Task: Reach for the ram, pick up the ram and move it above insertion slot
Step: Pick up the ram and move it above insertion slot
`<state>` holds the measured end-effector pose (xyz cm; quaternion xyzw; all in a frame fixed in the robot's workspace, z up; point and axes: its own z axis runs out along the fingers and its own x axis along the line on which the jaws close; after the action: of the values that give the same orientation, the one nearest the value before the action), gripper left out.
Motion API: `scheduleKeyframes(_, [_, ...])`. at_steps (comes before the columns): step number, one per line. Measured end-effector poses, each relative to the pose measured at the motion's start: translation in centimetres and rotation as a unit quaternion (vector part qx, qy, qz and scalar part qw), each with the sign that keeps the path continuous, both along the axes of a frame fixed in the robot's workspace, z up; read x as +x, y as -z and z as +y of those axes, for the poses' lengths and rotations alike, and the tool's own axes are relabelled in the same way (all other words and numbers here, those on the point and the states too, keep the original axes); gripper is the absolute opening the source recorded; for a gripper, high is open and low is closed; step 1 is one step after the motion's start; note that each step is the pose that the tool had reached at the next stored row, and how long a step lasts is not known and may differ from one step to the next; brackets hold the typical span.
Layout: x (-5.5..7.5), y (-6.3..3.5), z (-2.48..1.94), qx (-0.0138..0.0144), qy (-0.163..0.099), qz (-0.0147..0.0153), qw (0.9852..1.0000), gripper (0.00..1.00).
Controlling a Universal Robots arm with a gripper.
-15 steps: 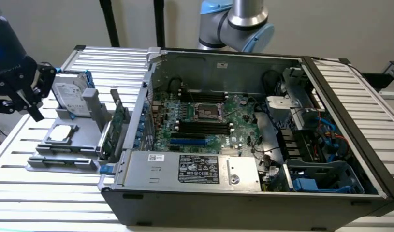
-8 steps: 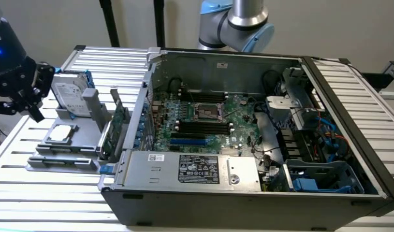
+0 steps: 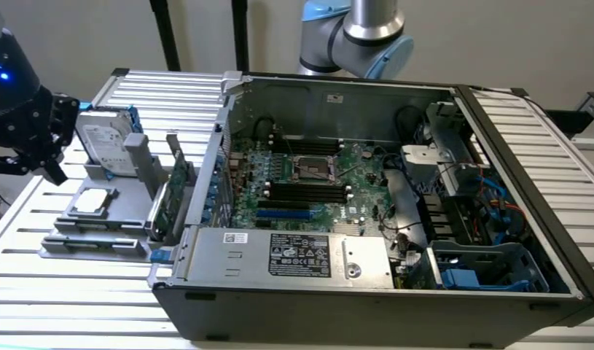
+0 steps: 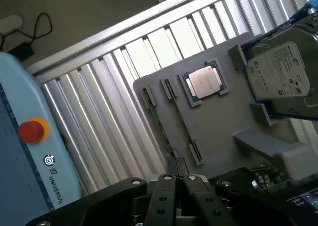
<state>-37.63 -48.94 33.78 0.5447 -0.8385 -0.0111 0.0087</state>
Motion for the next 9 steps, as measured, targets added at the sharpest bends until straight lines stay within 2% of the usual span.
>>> scheduleKeyframes(4, [0.00,0.06,0.00,0.0000,-0.037,0.0000,0.9993,0.11])
scheduleKeyframes(9, [0.00,0.16,0.00,0.0000,-0.082,0.0000,0.9966,0.11])
